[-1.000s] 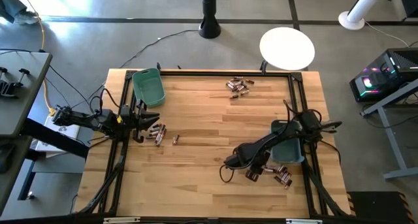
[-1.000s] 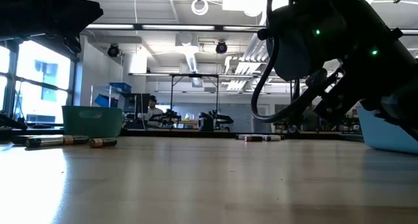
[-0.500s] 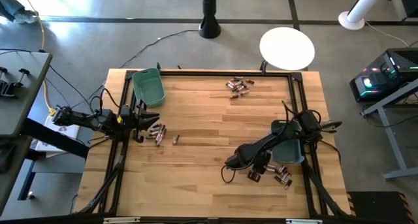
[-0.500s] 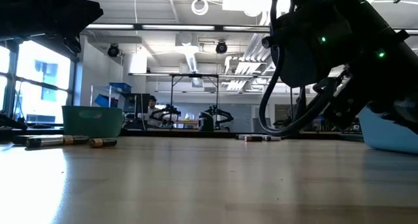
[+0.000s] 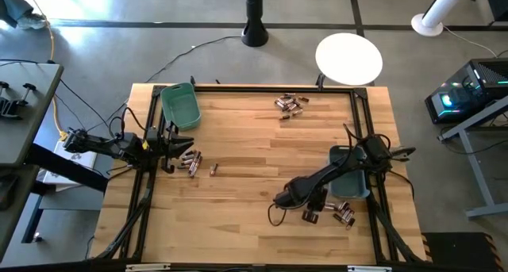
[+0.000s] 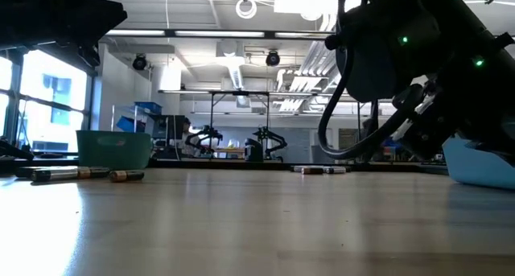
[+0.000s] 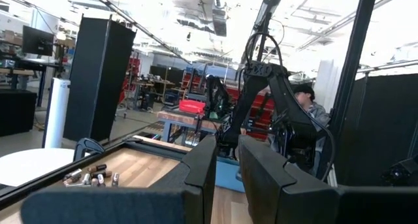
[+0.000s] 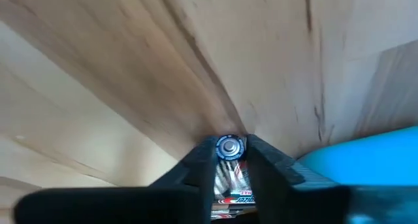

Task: Sort batteries
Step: Put the silver battery into the blue bin

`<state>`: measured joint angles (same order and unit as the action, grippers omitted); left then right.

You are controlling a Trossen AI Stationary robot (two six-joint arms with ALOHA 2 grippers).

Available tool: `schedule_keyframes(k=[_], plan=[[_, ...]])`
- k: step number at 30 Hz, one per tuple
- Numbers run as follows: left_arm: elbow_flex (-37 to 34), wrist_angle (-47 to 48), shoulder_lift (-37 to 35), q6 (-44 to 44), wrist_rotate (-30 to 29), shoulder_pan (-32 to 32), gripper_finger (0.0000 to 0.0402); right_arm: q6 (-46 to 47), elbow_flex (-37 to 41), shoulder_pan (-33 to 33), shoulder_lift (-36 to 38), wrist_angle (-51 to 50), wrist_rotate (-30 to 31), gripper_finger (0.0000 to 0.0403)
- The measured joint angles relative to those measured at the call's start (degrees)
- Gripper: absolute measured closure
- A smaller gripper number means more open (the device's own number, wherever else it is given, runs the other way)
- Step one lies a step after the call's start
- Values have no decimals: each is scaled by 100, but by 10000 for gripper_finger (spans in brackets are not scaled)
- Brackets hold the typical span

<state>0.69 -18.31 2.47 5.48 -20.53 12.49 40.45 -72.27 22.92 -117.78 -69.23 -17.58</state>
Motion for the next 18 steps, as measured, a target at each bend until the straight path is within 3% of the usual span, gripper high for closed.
schedule_keyframes(k=[4,11,18], plan=[[0,1,-1,2,0,-1,344,0,-4,-2,5,-9,-17,384],[0,2,-1,31,0,-1,344,-85,-91,2,-4,-34,54,385],[0,2,-1,37,0,-2,344,-165,-1038,3,-4,38,1245,387]])
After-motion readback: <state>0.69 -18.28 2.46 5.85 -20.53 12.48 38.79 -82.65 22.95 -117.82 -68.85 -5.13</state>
